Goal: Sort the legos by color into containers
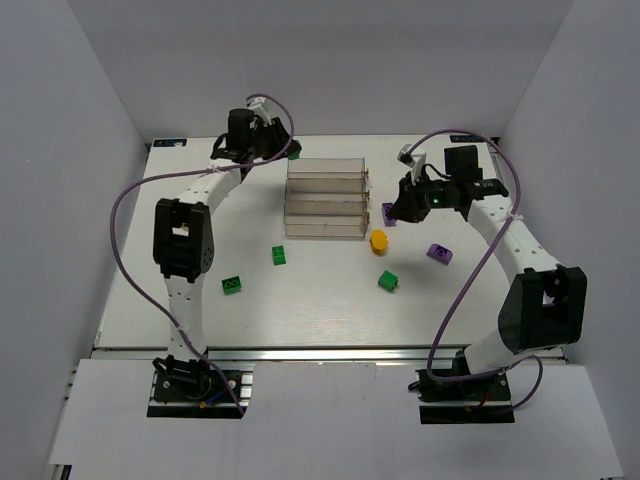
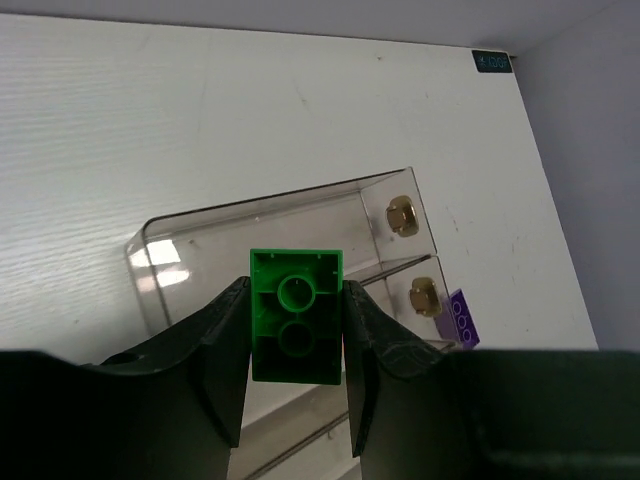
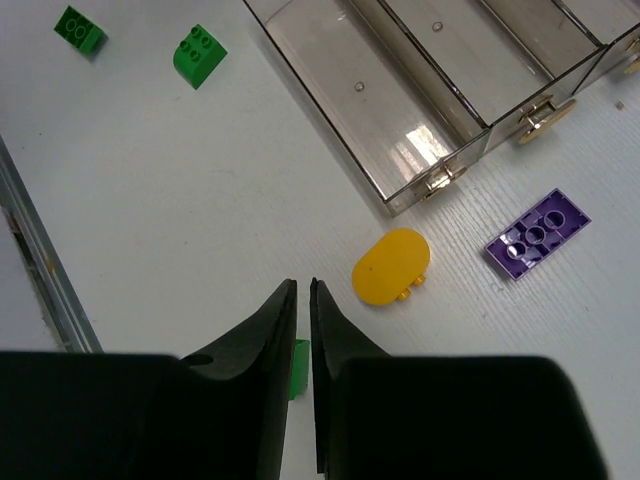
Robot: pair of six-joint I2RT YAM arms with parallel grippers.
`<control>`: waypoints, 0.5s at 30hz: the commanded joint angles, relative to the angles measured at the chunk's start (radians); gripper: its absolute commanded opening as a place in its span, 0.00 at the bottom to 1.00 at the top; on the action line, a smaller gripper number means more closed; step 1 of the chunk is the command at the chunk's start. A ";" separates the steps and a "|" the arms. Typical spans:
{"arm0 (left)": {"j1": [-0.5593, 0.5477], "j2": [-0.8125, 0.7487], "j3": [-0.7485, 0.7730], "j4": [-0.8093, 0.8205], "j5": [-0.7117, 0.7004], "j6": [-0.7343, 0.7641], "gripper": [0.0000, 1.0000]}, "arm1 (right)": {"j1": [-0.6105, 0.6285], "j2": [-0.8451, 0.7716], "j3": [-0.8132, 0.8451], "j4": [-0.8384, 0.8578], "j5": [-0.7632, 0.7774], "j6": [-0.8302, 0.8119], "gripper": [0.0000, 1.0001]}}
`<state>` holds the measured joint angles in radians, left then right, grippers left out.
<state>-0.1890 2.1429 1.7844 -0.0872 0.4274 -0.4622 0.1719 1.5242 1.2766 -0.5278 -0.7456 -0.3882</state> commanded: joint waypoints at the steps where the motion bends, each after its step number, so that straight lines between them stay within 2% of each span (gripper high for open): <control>1: -0.045 0.070 0.090 -0.048 -0.055 -0.006 0.06 | 0.003 -0.051 -0.016 0.029 0.011 0.018 0.17; 2: -0.046 0.106 0.177 -0.080 -0.103 -0.001 0.06 | 0.005 -0.055 -0.026 0.029 0.015 0.017 0.18; 3: -0.061 0.123 0.202 -0.092 -0.119 0.005 0.07 | 0.009 -0.059 -0.031 0.029 0.017 0.017 0.19; 11: -0.107 0.212 0.291 -0.181 -0.206 0.036 0.16 | 0.008 -0.096 -0.066 0.043 0.022 0.026 0.31; 14: -0.116 0.221 0.296 -0.187 -0.214 0.039 0.31 | 0.011 -0.096 -0.065 0.037 0.018 0.011 0.38; 15: -0.116 0.221 0.299 -0.190 -0.217 0.037 0.41 | 0.014 -0.096 -0.062 0.034 0.014 0.006 0.41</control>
<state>-0.2932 2.3959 2.0319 -0.2550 0.2447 -0.4416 0.1776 1.4536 1.2137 -0.5140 -0.7208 -0.3702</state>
